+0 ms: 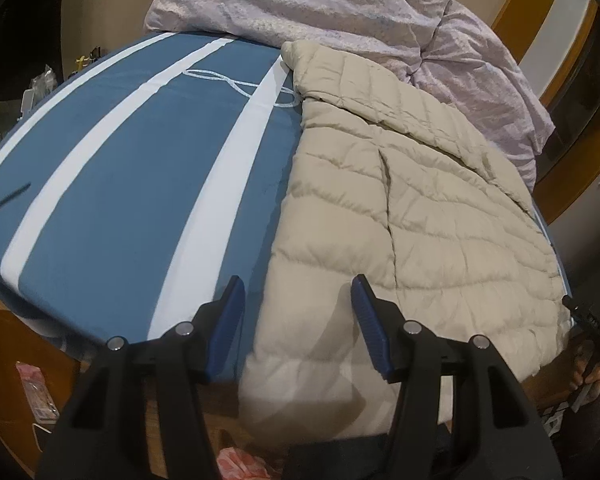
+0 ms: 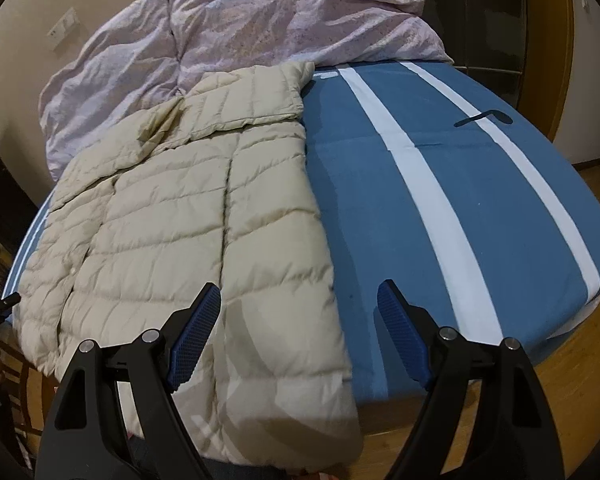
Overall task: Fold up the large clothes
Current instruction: 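Grasp the jacket hem with both tools and lift it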
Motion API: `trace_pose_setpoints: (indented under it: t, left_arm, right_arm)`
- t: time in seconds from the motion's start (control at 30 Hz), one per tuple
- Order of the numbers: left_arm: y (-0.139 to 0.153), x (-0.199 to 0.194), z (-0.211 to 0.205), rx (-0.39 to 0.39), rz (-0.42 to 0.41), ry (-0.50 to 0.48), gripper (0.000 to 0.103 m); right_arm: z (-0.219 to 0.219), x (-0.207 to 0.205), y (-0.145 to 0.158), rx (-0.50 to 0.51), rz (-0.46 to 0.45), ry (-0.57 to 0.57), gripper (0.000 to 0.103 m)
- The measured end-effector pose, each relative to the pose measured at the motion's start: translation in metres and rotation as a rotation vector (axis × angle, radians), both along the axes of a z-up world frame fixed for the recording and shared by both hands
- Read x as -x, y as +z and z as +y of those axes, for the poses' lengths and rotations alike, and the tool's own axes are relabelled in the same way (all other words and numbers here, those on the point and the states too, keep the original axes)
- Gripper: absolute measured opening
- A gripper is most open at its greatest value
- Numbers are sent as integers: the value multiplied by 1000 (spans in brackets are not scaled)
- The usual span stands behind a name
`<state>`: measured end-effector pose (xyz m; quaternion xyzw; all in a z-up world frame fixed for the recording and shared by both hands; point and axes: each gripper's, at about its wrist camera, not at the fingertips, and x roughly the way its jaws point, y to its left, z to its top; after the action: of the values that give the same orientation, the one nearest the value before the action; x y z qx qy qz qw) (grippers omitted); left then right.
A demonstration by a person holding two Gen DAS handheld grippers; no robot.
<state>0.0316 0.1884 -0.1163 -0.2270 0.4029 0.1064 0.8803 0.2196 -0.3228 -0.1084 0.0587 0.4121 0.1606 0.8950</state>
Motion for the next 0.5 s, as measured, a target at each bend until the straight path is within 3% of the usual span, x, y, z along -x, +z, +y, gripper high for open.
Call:
trace_pose_setpoints:
  t: [0.2, 0.43, 0.5]
  left_arm:
    - [-2, 14, -9, 20, -48, -3, 55]
    - [-4, 21, -16, 28, -70, 0, 54]
    - [-4, 23, -19, 23, -73, -1, 54]
  right_arm:
    - [0, 18, -9, -32, -37, 40, 81]
    - [5, 32, -19, -50, -73, 65, 71]
    - [7, 36, -20, -56, -83, 80, 63]
